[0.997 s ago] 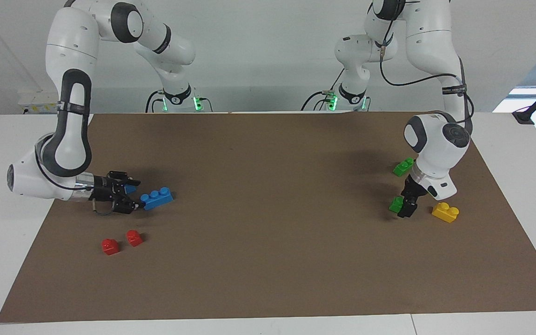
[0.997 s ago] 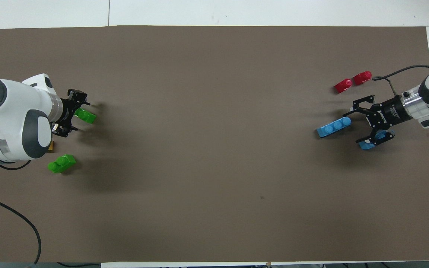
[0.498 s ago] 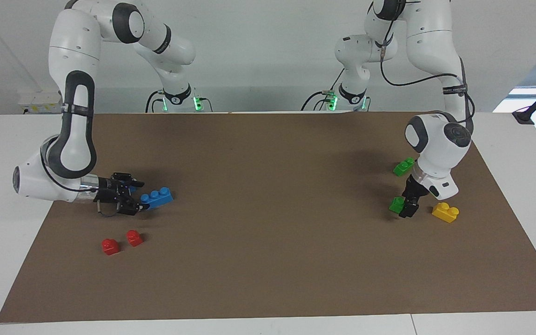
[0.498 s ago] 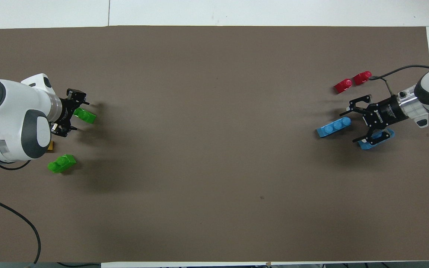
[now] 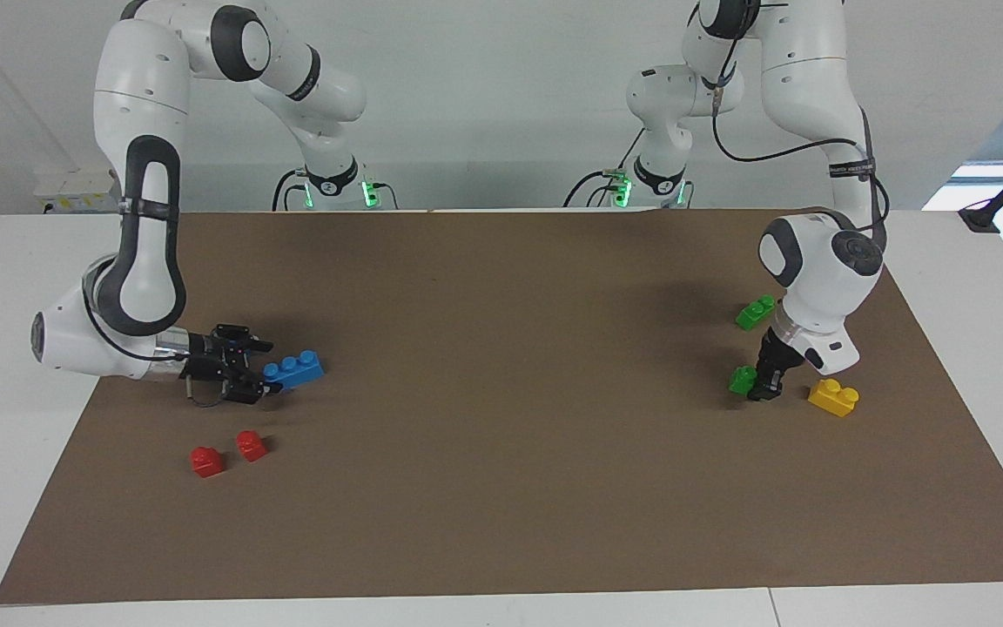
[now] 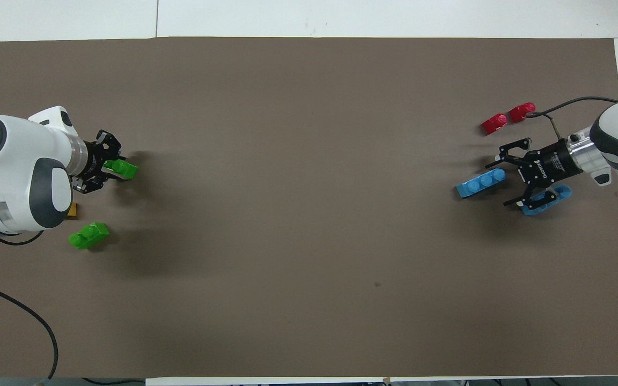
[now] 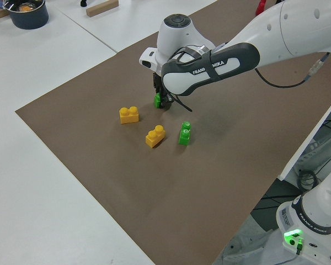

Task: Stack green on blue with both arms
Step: 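Close the left gripper on the green brick while the right gripper grasps the blue brick, then lift the green brick with the left gripper while the right gripper carries the blue brick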

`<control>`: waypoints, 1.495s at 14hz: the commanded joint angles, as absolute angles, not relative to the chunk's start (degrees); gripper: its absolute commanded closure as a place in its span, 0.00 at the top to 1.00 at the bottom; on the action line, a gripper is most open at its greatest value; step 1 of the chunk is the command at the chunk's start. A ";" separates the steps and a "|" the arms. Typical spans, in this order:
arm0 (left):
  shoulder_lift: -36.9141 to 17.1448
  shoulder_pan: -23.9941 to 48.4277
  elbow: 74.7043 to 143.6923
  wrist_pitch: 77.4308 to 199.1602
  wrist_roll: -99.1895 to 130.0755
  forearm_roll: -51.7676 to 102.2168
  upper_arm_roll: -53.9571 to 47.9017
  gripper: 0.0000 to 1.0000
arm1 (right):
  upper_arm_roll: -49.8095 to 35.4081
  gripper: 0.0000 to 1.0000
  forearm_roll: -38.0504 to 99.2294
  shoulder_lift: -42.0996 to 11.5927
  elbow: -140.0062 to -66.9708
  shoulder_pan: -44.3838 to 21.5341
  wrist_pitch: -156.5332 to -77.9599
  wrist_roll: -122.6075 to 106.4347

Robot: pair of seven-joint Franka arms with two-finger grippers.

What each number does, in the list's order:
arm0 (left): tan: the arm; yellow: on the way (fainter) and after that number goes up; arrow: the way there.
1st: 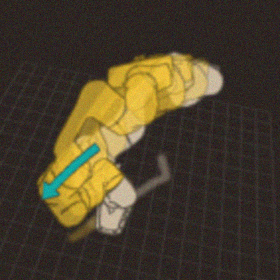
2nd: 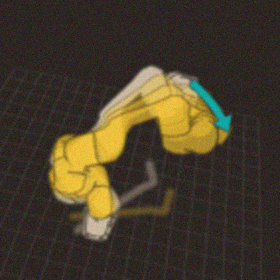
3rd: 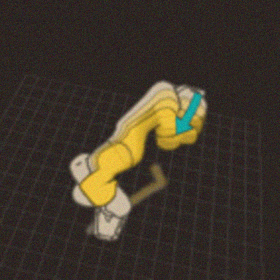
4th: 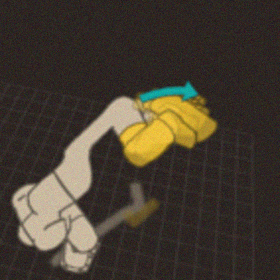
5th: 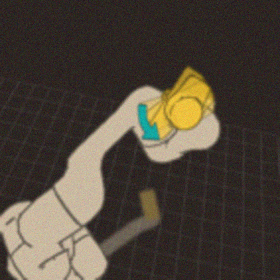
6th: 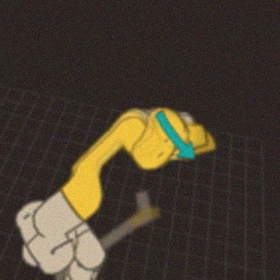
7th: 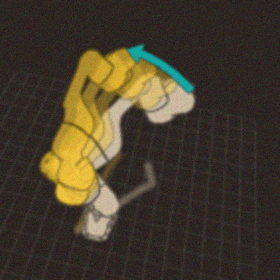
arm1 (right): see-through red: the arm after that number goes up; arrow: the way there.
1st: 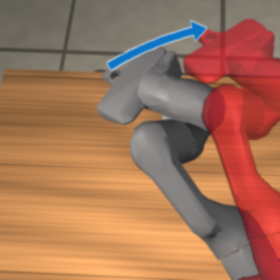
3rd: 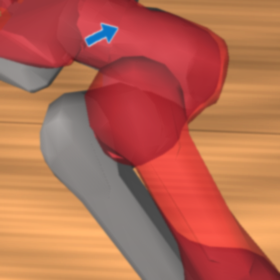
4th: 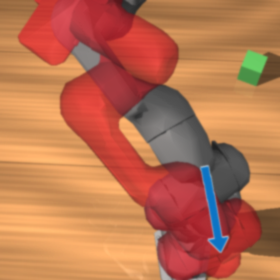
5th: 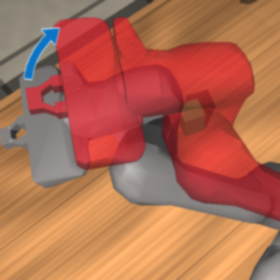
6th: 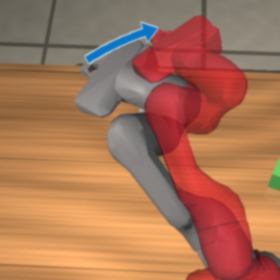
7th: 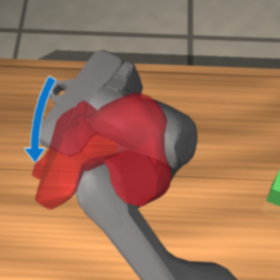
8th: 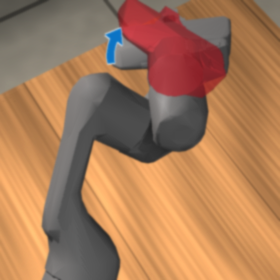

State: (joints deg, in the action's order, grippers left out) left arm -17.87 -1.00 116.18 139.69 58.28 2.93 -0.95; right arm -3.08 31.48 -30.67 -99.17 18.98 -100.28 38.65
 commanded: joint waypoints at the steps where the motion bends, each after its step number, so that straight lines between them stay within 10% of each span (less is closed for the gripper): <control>1: -18.11 -1.05 116.10 140.62 58.10 3.78 -0.97 0.00 | -3.16 0.81 32.61 -30.41 -100.11 18.99 -101.51 37.27; 6: -17.23 -0.62 113.65 137.65 58.36 3.78 -0.88 0.00 | -3.25 0.00 34.97 -30.41 -99.49 18.90 -100.46 37.44; 21: -8.53 9.13 107.14 120.68 92.79 2.90 -1.23 0.00 | -3.60 0.00 45.69 -27.60 -98.53 2.48 -102.65 55.36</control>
